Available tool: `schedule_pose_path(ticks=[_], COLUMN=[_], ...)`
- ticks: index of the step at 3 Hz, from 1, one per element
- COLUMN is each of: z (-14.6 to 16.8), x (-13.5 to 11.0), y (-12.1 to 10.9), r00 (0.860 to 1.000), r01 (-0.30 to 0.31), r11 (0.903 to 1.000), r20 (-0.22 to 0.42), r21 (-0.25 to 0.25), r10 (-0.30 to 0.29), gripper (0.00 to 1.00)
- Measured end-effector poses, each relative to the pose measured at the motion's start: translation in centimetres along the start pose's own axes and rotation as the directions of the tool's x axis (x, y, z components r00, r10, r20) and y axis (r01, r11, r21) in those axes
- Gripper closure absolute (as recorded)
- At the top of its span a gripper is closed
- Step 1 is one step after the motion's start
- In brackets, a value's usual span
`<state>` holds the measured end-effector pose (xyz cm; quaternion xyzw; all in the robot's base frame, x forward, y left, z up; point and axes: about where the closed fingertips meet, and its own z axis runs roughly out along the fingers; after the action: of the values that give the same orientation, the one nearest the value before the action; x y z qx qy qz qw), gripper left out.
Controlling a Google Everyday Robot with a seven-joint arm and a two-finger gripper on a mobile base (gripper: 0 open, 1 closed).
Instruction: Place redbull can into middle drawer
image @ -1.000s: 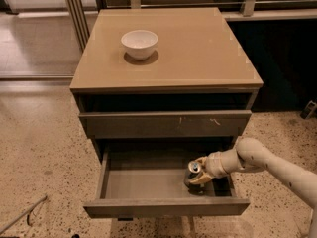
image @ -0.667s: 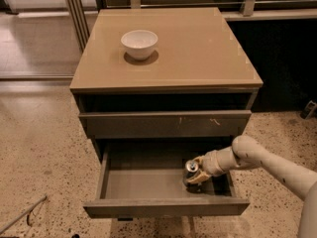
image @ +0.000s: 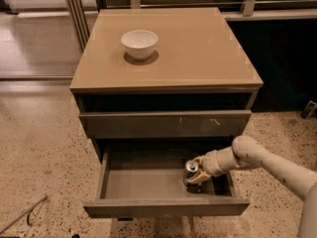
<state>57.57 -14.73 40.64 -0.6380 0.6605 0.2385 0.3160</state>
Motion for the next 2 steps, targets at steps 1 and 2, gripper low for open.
schedule_pose_path(ticks=[1,2], z=[0.00,0.01], x=[0.00,0.00], y=[0.00,0.00], r00=[1.000,1.000], r01=[0.000,0.000], r11=[1.0000,1.0000], r20=[0.000,0.000], r21=[0.000,0.000], r10=[0.000,0.000], gripper=[0.35,0.11])
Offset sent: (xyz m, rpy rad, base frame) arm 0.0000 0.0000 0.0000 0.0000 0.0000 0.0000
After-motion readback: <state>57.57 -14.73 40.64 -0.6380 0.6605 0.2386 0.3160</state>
